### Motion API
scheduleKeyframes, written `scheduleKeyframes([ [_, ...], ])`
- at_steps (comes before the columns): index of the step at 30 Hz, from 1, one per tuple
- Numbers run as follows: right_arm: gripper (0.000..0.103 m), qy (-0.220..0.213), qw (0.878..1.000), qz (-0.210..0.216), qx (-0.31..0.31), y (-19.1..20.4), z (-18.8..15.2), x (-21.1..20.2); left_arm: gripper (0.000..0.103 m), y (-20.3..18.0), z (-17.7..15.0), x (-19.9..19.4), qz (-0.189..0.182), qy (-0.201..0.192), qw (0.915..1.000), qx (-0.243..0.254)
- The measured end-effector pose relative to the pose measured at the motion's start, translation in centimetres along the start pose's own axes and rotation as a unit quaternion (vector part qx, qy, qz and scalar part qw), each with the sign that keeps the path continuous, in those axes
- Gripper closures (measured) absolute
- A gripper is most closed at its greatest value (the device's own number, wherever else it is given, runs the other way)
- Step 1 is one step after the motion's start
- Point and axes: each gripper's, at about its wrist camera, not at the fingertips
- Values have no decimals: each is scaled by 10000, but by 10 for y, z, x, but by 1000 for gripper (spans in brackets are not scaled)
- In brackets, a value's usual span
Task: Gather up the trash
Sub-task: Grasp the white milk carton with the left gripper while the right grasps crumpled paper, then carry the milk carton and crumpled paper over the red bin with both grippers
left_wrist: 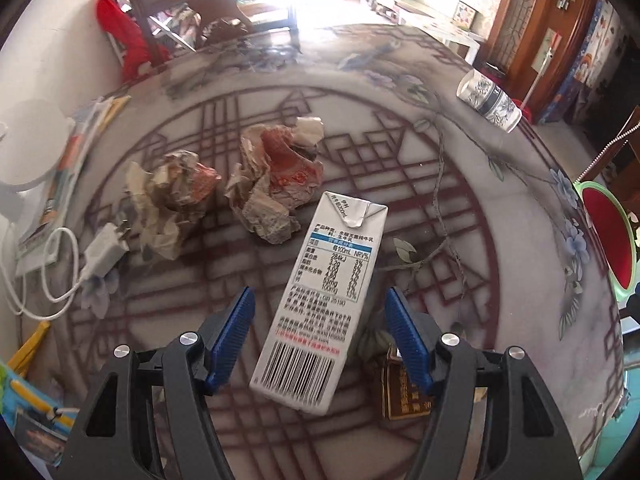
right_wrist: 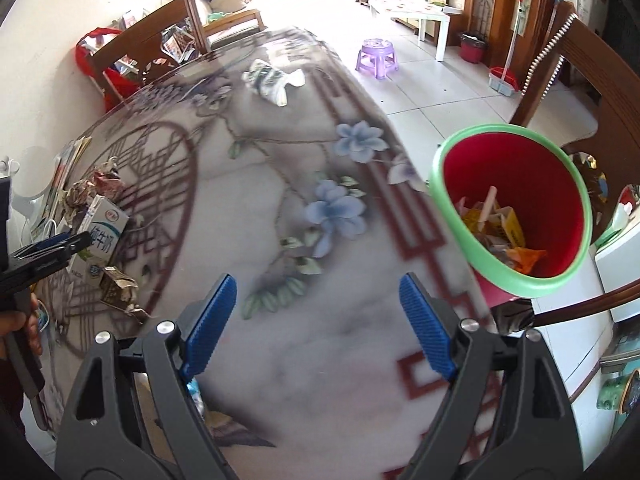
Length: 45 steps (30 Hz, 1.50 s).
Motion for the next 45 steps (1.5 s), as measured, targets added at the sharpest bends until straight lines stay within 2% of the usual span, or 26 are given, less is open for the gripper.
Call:
scheduleKeyframes([
  [2, 21, -4, 10000, 12, -84, 16, 3, 2, 42, 1, -1, 8, -164, 34, 9998, -79],
  [3, 21, -8, 9999, 22, -132, 23, 5, 3, 57, 1, -2, 10, -245, 49, 9996, -133],
  [5, 21, -8, 9997, 57, -248, 39, 10, 5, 66, 5, -4, 15, -440, 124, 9985, -315],
  [8, 21, -30, 9989, 195, -436, 66, 21, 11, 66, 13, -10, 9, -676, 106, 9957, -632],
  [12, 21, -82, 9960, 647, -619, 110, 44, 27, 66, 33, -29, -7, -703, 137, 9927, -973],
  [15, 21, 42, 9914, 1118, -673, 152, 57, 54, 66, 52, -48, -24, -525, 181, 9912, -1203],
  [18, 21, 170, 9861, 1406, -873, 198, 65, 87, 66, 64, -64, -33, -351, 217, 9904, -1322],
  [22, 21, 493, 9828, 1623, -733, 242, 67, 133, 66, 76, -82, -36, -214, 270, 9892, -1425],
  [26, 22, 705, 9822, 1638, -592, 270, 67, 167, 66, 81, -83, -33, -238, 284, 9889, -1441],
  [28, 33, 858, 9806, 1634, -659, 281, 66, 182, 66, 85, -83, -30, -271, 327, 9882, -1474],
  [29, 37, 922, 9794, 1676, -647, 282, 65, 186, 66, 86, -84, -29, -276, 355, 9880, -1479],
  [30, 55, 1036, 9776, 1715, -649, 285, 63, 191, 66, 88, -85, -28, -268, 394, 9877, -1486],
  [33, 62, 970, 9766, 1790, -692, 285, 64, 186, 67, 91, -87, -27, -260, 384, 9873, -1520],
  [34, 69, 918, 9765, 1808, -727, 284, 65, 180, 67, 93, -88, -28, -239, 368, 9875, -1515],
  [39, 69, 571, 9775, 1839, -855, 263, 68, 139, 68, 93, -82, -38, -178, 182, 9884, -1500],
  [45, 69, 124, 9798, 1774, -920, 232, 62, 75, 68, 83, -61, -59, -211, -148, 9923, -1215],
])
Point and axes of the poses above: each gripper's, at about its wrist camera, not at the fingertips, and x roughly the way its jaws point, y to its left, z to its top, and after that the axes turned 12 degrees about -y, right-handed
